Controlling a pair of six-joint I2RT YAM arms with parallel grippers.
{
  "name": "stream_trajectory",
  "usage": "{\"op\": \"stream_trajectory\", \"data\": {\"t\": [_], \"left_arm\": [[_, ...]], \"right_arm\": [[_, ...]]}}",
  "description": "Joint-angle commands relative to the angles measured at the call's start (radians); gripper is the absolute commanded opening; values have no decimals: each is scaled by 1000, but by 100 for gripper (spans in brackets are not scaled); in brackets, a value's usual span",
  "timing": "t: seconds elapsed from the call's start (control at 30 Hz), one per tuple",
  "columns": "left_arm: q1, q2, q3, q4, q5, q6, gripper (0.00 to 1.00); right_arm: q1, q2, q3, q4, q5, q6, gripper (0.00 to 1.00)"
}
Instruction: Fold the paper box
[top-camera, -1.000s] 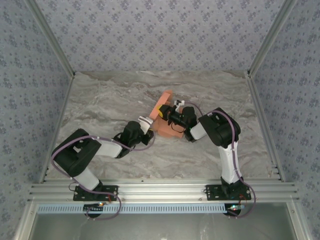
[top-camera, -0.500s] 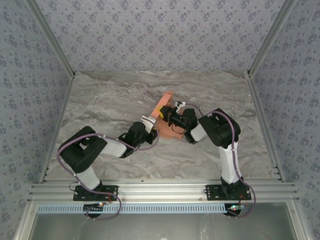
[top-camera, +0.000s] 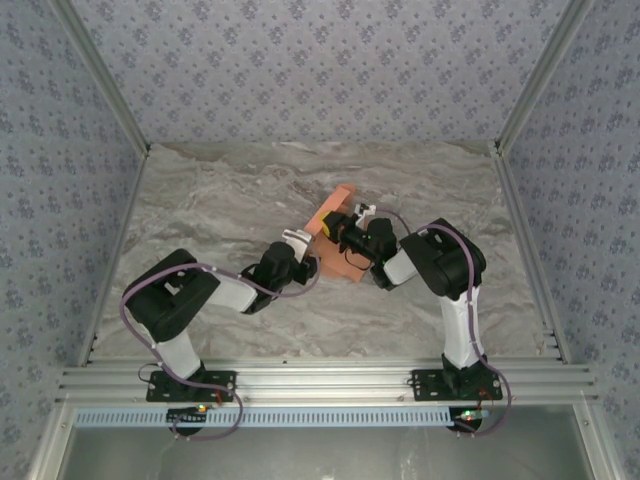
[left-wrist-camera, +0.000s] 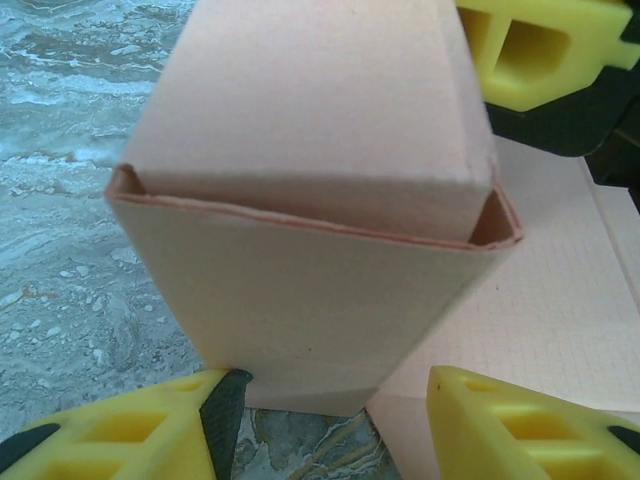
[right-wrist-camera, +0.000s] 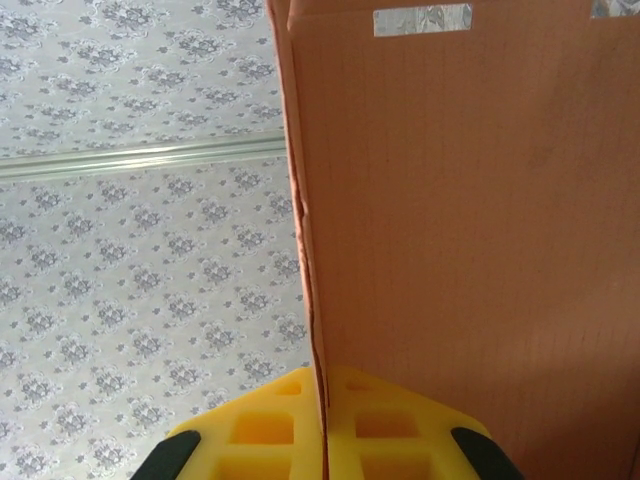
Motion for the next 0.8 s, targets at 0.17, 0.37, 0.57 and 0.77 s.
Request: {"op": "stream_trajectory", "data": {"t": [0.17, 0.37, 0.57, 0.77], "left_arm": [[78, 40, 43, 120, 95, 13, 67], [99, 51, 49, 160, 225, 85, 65], [100, 57, 32, 186, 254, 108, 55], [100, 52, 23, 170, 271, 139, 48]], "right_arm": [[43, 2, -39, -96, -48, -12, 7], [46, 2, -49, -92, -48, -14, 7], [46, -2, -59, -91, -52, -15, 7], [43, -4, -70, -95, -69, -16, 7]]}}
